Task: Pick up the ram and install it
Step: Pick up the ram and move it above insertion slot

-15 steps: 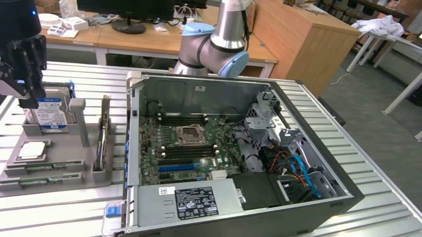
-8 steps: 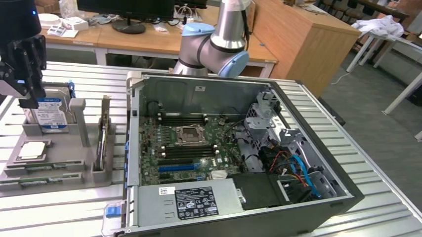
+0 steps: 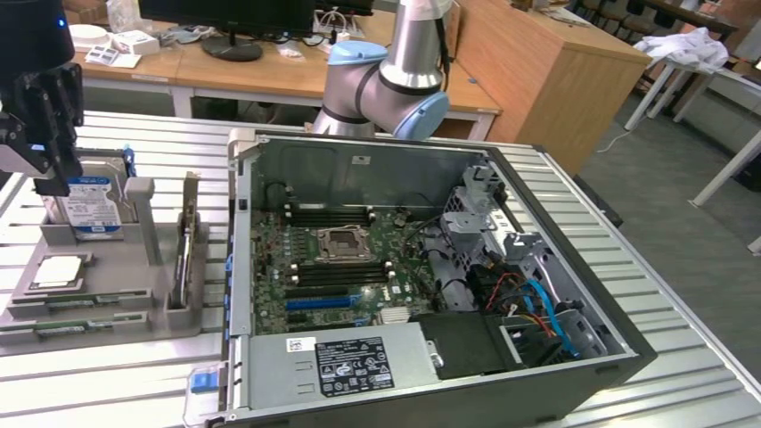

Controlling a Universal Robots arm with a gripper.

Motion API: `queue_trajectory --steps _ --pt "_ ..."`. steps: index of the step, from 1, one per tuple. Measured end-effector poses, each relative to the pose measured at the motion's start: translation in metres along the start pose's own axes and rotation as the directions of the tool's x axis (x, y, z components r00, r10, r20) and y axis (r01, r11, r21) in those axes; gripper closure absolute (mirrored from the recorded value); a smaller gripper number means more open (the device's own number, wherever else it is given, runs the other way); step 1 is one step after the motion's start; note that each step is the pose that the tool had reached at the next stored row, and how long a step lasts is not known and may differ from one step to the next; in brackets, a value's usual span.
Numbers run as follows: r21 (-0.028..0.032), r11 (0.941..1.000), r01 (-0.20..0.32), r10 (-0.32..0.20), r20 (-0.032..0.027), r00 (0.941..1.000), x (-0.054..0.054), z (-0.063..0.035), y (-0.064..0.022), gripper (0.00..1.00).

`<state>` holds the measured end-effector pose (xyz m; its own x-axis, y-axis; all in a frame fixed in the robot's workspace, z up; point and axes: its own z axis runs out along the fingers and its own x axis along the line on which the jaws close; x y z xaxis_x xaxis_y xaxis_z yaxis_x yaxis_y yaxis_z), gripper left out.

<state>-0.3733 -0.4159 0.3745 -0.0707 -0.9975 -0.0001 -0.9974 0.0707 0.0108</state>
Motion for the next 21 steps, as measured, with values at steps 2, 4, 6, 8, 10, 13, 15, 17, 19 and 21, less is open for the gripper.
queue_trajectory --steps 2,4,6,8,10,13,15,17,19,21 --pt "0.0000 1.0000 0.002 -0.002 -0.0001 1.0000 0.000 0.0017 0.0000 0.64" --pt "-0.0003 1.0000 0.003 -0.003 -0.0003 1.0000 0.000 0.0032 0.0000 0.64" --pt "-0.0002 1.0000 0.004 -0.004 -0.0002 1.0000 0.000 0.0048 0.0000 0.64" --pt "-0.0002 1.0000 0.005 -0.005 -0.0002 1.0000 0.000 0.0063 -0.0001 0.64" --pt "-0.0002 1.0000 0.006 -0.006 -0.0003 1.0000 0.000 0.0075 -0.0001 0.64" --pt "-0.0002 1.0000 0.007 -0.007 -0.0003 1.0000 0.000 0.0089 -0.0001 0.64" --pt "-0.0002 1.0000 0.008 -0.008 -0.0002 1.0000 0.000 0.0098 -0.0001 0.64" --pt "0.0000 1.0000 0.010 -0.010 -0.0002 1.0000 0.000 0.0114 -0.0001 0.64" --pt "-0.0001 0.9999 0.012 -0.012 -0.0002 0.9999 0.000 0.0148 -0.0001 0.64" --pt "-0.0003 0.9999 0.014 -0.014 -0.0004 0.9999 0.000 0.0184 -0.0002 0.64"
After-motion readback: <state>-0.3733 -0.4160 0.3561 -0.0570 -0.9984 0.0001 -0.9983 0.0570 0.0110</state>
